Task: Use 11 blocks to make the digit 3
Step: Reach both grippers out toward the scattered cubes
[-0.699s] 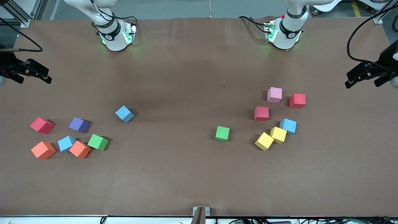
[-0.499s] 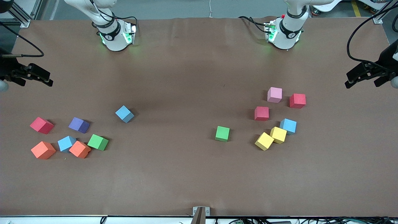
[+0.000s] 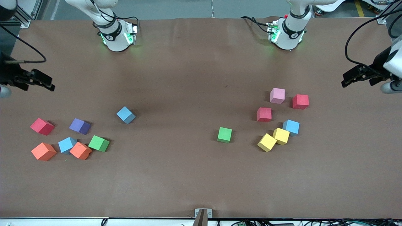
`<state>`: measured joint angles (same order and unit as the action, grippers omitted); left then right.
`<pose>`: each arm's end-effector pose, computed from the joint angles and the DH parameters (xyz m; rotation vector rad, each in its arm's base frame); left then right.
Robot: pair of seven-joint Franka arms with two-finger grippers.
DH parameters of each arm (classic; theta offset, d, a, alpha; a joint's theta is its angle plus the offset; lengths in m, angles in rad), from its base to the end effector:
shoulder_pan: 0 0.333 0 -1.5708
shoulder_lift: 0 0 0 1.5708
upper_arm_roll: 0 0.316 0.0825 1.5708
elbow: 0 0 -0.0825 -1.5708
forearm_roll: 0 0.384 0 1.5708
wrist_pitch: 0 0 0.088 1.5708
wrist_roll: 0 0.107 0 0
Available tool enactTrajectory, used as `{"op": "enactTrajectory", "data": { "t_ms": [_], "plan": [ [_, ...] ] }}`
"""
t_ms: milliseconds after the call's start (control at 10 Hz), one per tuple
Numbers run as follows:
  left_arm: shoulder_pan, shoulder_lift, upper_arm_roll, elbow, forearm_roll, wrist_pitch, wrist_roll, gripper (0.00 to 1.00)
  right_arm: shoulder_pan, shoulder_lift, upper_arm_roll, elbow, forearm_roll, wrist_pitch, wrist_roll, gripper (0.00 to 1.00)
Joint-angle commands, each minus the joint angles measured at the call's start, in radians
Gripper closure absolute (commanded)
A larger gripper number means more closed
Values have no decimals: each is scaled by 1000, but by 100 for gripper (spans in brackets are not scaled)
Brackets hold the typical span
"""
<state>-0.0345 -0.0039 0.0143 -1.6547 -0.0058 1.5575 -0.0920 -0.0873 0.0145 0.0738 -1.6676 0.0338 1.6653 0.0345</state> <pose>0.5482 -0.0117 0.5861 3.1355 0.1129 -0.1468 0.5640 -0.0046 0.5787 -3.1059 0.0799 0.0266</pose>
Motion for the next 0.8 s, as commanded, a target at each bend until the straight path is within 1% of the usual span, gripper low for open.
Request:
{"op": "enactTrajectory", "data": {
  "t_ms": [0,100,200,399,499,599,699],
  "plan": [
    [37,-42,-5,-219,9,77,8,0,6,-30,9,-208,43,169,89,1],
    [47,-53,-7,-361,9,224,9,0,52,-30,9,-274,43,236,246,1],
    [48,-63,-7,-499,9,374,15,0,84,-30,9,-359,43,342,354,1],
    [47,-36,-7,-717,9,679,15,0,130,-24,12,-537,43,584,480,1],
    [45,5,-8,-775,9,801,15,0,159,-2,12,-575,44,649,527,1],
    [41,65,-10,-799,9,899,12,0,170,24,12,-587,44,666,566,1],
    [39,108,-10,-813,9,961,14,0,170,57,12,-595,54,683,606,1]
  ]
}}
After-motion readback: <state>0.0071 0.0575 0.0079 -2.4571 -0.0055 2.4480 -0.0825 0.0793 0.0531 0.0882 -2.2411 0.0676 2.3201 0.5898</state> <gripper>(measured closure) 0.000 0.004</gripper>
